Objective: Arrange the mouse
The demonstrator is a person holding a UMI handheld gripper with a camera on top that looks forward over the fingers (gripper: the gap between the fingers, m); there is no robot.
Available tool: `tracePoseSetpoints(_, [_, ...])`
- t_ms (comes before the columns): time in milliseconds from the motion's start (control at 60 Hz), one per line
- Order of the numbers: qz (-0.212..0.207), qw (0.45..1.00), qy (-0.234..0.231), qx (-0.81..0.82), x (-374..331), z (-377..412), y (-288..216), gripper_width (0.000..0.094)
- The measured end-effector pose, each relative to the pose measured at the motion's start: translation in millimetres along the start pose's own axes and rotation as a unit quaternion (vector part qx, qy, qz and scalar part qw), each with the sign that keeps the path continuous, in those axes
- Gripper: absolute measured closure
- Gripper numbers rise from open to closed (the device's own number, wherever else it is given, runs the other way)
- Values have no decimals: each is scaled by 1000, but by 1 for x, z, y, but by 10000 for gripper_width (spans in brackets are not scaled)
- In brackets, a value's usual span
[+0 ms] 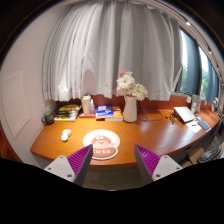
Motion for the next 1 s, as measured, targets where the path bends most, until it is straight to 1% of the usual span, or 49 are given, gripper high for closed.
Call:
tracePoseSetpoints(117, [26,1000,-3,-11,17,20,39,105])
tracePoseSetpoints(150, [36,999,-13,-10,10,27,45,104])
tracePoseSetpoints(167, [38,999,-14,-13,26,39,61,103])
tracePoseSetpoints(300, [86,995,-47,-26,55,92,113,101])
tracePoseSetpoints(450, [130,987,-89,-31,93,159,144,88])
tracePoseSetpoints(567, [146,983,-105,-34,139,203,147,93])
tracePoseSetpoints(733, [151,981,-119,-30,213,257,127,94])
tracePoseSetpoints(917, [148,981,-120,-28,289,300,100,101])
tracePoseSetpoints(1000, [151,982,-113,-27,319,312,92,103])
Point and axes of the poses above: the point between the fingertips, and its own axes, seen from behind it with the camera up: z to the left, y down, x forward, the way the camera looks, the point moved 4 cm from there along -x, backward, against the way the camera looks, and after that the axes turned 3 degrees about x, right-handed, at the moved point
